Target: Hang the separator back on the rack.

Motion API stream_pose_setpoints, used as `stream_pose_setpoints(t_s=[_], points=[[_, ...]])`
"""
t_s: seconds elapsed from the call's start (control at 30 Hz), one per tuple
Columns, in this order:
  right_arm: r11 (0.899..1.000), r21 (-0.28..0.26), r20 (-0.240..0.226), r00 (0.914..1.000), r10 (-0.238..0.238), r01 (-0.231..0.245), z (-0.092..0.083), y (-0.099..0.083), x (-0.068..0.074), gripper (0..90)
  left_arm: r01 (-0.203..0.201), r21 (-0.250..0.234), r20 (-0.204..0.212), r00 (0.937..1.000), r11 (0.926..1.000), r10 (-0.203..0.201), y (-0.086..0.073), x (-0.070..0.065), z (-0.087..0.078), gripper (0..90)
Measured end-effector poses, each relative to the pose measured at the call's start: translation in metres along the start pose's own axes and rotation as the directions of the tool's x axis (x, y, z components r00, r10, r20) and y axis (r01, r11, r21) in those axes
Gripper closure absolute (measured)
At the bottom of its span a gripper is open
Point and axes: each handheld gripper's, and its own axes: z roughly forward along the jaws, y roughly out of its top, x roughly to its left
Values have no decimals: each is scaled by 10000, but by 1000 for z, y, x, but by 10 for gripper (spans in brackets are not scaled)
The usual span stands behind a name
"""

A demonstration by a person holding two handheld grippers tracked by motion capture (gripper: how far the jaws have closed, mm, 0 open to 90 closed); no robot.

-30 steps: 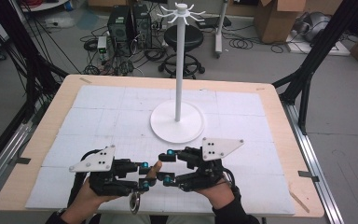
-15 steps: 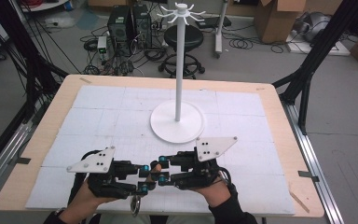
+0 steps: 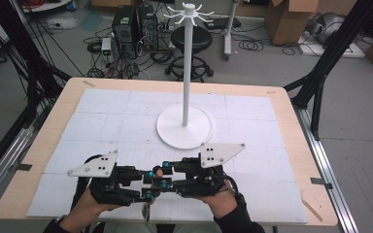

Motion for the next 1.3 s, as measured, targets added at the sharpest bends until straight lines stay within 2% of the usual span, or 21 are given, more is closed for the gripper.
stream_pose_setpoints(t_s=[0.17,0.33,0.47,0.53,0.67,0.8,0.87,1.0,1.1,1.13,1.3], points=[[9999,53,420,9990,131,-133,1,8,4,712,-24,74,-244,9997,10000,26,-1,0,2,538],[9996,-84,1013,9944,287,-280,-1,16,9,712,-29,200,-823,9966,9998,45,-2,-1,5,453],[9994,-122,1749,9841,327,-311,-2,20,11,712,-135,347,-1409,9899,9993,183,-4,-2,8,449],[9989,-258,2060,9775,443,-398,-3,21,11,712,-172,399,-1745,9844,9991,239,-4,-2,8,449],[9978,-448,2683,9615,595,-492,-5,22,13,711,-118,283,-2036,9789,9995,173,-7,-2,9,456],[9959,-696,3052,9492,766,-580,-8,23,15,711,-137,299,-2328,9723,9995,203,-9,-3,13,462],[9960,-649,3256,9422,787,-608,-8,22,17,711,-150,347,-2457,9691,9993,231,-10,-4,15,478],[9964,-569,3357,9387,789,-634,-6,19,18,711,-173,593,-2621,9645,9981,323,-11,-5,19,546],[9967,-538,3432,9362,753,-604,-5,16,19,710,-155,755,-2450,9689,9970,336,-11,-6,19,636],[9969,-522,3490,9342,740,-594,-4,16,19,710,-197,791,-2479,9680,9967,388,-12,-6,20,685],[9961,-597,3419,9362,810,-644,-5,14,19,708,-109,815,-2221,9746,9966,289,-11,-5,18,692]])
